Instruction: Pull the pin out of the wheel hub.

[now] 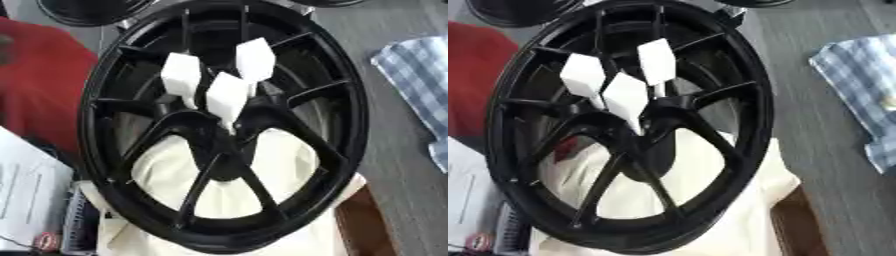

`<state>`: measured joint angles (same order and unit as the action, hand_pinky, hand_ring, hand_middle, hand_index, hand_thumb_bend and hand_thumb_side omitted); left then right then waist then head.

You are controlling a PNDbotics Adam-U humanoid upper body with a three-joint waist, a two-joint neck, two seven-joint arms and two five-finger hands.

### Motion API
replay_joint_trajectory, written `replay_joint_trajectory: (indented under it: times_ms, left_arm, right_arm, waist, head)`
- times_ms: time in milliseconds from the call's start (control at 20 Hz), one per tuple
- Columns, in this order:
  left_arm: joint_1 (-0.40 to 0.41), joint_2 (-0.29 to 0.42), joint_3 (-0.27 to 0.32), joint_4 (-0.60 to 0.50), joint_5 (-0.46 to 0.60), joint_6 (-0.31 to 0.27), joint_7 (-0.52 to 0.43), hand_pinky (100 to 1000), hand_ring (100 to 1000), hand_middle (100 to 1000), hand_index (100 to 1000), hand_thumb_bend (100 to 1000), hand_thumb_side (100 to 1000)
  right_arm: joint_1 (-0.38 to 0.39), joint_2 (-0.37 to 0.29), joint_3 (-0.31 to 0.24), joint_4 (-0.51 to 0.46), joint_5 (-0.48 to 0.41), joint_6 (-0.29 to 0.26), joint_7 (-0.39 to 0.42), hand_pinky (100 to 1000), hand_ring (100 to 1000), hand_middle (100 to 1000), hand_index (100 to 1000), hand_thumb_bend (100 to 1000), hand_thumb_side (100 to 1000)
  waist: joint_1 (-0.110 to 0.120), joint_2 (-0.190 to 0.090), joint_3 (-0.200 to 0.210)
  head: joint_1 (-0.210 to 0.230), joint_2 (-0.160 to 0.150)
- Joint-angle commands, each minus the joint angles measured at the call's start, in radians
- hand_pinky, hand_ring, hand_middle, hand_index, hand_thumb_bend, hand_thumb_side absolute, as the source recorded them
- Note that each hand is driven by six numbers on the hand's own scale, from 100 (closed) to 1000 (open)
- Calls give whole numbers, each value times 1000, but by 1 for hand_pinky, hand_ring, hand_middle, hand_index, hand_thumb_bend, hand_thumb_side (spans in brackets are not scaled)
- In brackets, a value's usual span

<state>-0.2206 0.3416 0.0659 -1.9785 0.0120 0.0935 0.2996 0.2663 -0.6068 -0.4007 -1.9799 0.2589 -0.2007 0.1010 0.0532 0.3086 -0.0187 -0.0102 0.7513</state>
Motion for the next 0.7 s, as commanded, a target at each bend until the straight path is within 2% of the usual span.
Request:
replay_joint_trajectory:
  times_ms: [50, 150, 200, 300, 350, 500, 600, 700]
  left_arm:
    - [-2, 14, 13, -21, 2, 11, 3, 794, 773, 603, 749, 100, 632]
    - [-3, 15, 13, -21, 1, 12, 4, 793, 773, 604, 749, 100, 632]
    - [-3, 15, 12, -21, 1, 12, 4, 793, 773, 604, 749, 100, 632]
    - [-5, 15, 12, -21, 1, 11, 4, 793, 772, 604, 749, 100, 631]
    - [-5, 15, 11, -21, 1, 11, 3, 792, 772, 603, 749, 100, 632]
    - [-7, 15, 9, -21, 2, 10, 1, 792, 771, 603, 748, 100, 631]
    - [-10, 15, 7, -21, 3, 8, 0, 791, 771, 602, 748, 100, 630]
    - [-13, 15, 5, -21, 5, 7, -1, 791, 770, 602, 748, 100, 631]
  right_arm:
    - [8, 14, -21, -20, 6, 9, 16, 984, 1000, 1000, 979, 100, 677]
    - [8, 22, -23, -20, -15, 13, 12, 992, 1000, 1000, 987, 100, 795]
    - [6, 25, -22, -20, -32, 12, 10, 992, 1000, 1000, 987, 100, 813]
    - [-2, 25, -19, -20, -75, 3, -5, 982, 1000, 1000, 942, 100, 713]
    - [-9, 22, -14, -20, -107, -9, -23, 971, 1000, 996, 892, 100, 617]
    - [-35, -2, 16, -20, -234, -51, -93, 949, 968, 893, 797, 100, 429]
    - [-64, -32, 47, -20, -325, -70, -114, 946, 952, 877, 781, 100, 402]
    - [-101, -63, 77, -20, -407, -88, -103, 949, 944, 869, 774, 100, 398]
  waist:
    - [-6, -26, -2]
    - [-7, -29, -3]
    - [-7, -30, -2]
    - [-9, -31, -1]
    - [-10, -32, -1]
    - [-13, -34, 4]
    - [-15, -36, 8]
    - [-18, -38, 13]
  head:
    - [2, 6]
    - [1, 6]
    - [-1, 5]
    - [-3, 4]
    - [-4, 3]
    - [-9, 2]
    - [-13, 1]
    - [-17, 1]
